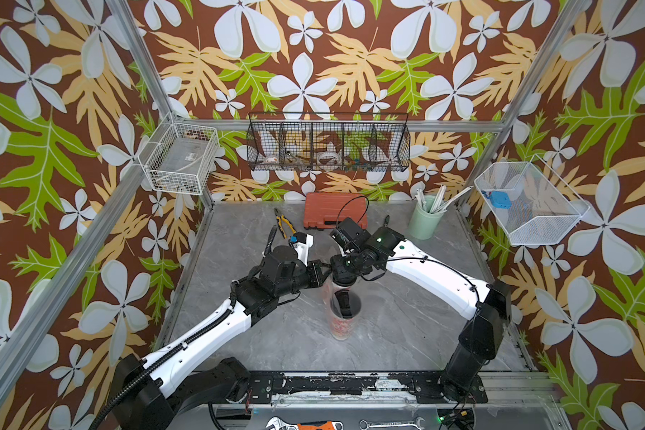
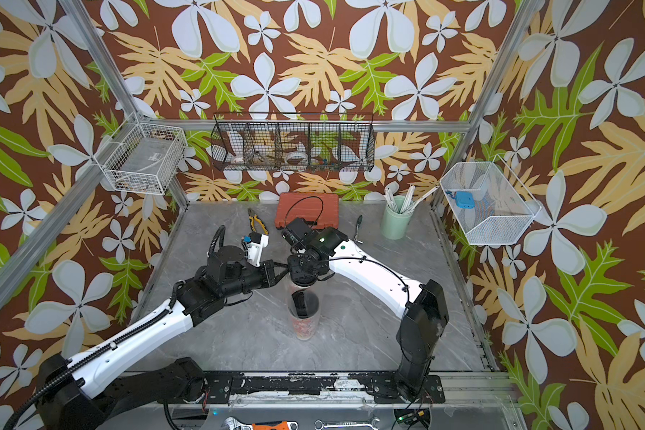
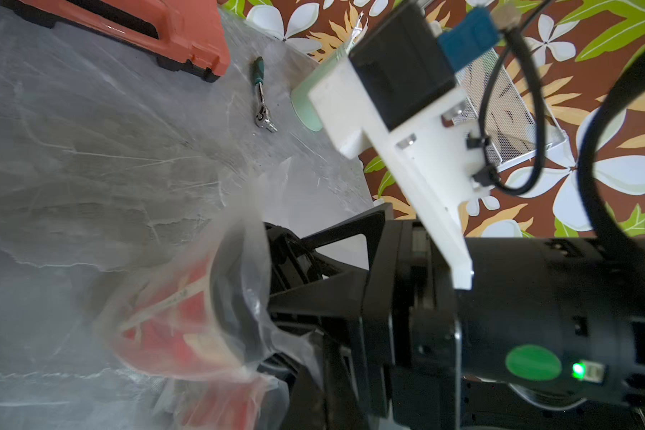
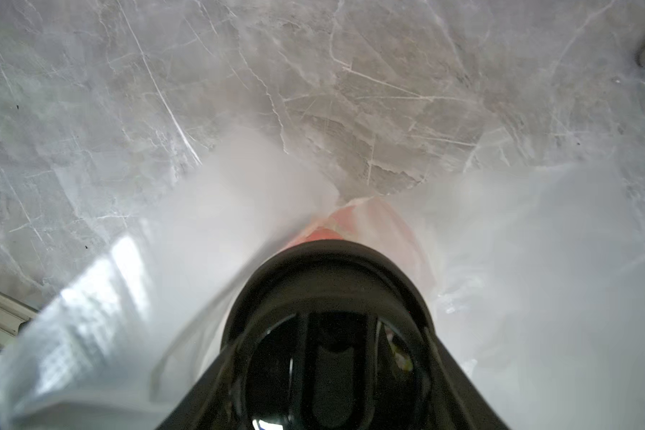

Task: Pack milk tea into plastic carrier bags
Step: Place the milk tea cup in the plastic carrier bag.

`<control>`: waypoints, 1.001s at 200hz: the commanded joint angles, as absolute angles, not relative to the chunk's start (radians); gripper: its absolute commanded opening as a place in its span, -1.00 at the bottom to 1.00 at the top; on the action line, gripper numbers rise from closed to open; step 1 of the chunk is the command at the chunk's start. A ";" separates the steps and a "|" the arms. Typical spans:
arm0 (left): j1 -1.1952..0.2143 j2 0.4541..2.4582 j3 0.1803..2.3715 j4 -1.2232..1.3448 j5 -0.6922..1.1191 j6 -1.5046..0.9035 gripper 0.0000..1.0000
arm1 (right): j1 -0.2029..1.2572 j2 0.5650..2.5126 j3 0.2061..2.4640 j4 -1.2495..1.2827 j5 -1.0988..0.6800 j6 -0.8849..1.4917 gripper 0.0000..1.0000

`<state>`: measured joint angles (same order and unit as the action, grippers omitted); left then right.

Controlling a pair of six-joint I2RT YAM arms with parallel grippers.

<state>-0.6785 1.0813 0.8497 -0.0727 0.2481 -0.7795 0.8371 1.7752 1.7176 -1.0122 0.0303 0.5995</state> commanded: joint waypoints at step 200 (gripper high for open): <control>-0.681 1.117 0.890 0.015 0.259 -0.793 -1.00 | 0.836 1.807 1.945 -1.205 0.207 0.538 0.57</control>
<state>-0.6807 1.1084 0.8909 0.0402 0.2737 -0.7845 0.8322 1.8214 1.8977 -1.1755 0.2440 0.5556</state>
